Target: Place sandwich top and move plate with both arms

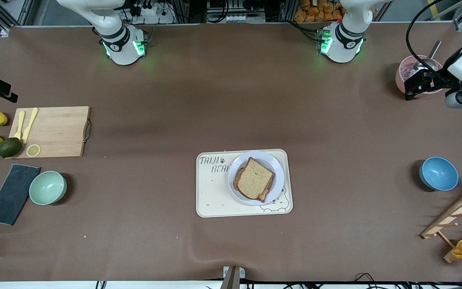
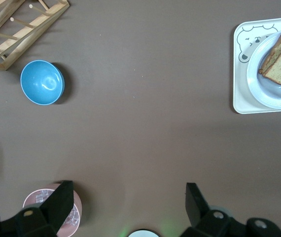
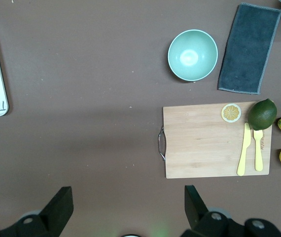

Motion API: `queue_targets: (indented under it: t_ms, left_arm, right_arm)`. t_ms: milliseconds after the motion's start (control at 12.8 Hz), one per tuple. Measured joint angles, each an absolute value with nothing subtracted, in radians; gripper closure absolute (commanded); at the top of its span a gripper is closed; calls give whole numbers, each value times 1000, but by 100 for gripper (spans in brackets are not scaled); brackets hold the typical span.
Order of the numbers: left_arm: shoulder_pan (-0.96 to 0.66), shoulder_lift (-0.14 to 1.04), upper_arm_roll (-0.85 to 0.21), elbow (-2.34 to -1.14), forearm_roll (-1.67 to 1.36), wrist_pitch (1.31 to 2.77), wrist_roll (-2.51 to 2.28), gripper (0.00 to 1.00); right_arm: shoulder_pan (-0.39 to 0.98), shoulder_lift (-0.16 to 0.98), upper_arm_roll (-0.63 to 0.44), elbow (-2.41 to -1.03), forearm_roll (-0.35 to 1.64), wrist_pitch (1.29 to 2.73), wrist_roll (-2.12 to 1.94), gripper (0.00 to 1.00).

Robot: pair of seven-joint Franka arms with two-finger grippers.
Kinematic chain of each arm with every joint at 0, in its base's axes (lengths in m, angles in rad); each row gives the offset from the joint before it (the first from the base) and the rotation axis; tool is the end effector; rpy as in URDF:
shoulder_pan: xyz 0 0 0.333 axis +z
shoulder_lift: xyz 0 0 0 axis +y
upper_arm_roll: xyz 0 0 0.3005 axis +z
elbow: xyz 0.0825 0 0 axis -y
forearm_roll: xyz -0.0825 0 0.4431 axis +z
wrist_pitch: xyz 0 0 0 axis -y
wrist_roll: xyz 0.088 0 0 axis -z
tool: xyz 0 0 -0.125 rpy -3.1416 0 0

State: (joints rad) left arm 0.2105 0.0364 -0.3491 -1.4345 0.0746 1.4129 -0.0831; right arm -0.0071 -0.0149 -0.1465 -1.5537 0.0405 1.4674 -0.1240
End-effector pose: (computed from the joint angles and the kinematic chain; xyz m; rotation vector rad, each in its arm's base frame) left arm 0.6021 -0.0698 0.6282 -3.0726 0.0706 0.0749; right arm 0.5909 -0.0866 0.6004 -3.0876 0.0413 0.1004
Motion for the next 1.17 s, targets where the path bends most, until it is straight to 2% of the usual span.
queue_targets:
  t_ms: [234, 468, 623, 935, 1169]
  left_arm:
    - [133, 13, -252, -1462, 74, 1419, -81, 0]
    - [117, -26, -229, -1545, 73, 1465, -81, 0]
    - [83, -57, -177, -1594, 73, 1482, -81, 0]
    - [-23, -77, -56, -1629, 70, 1498, -79, 0]
    - [-63, -76, -10, -1658, 26, 1548, -79, 0]
  right_arm:
    - [-7, -15, -146, -1554, 40, 1467, -124, 0]
    - [-7, -15, -146, -1554, 40, 1467, -124, 0]
    - [-7, -15, -146, -1554, 40, 1467, -124, 0]
    - [-7, -15, -147, -1554, 40, 1467, -124, 0]
    - [-7, -15, -146, -1554, 41, 1467, -124, 0]
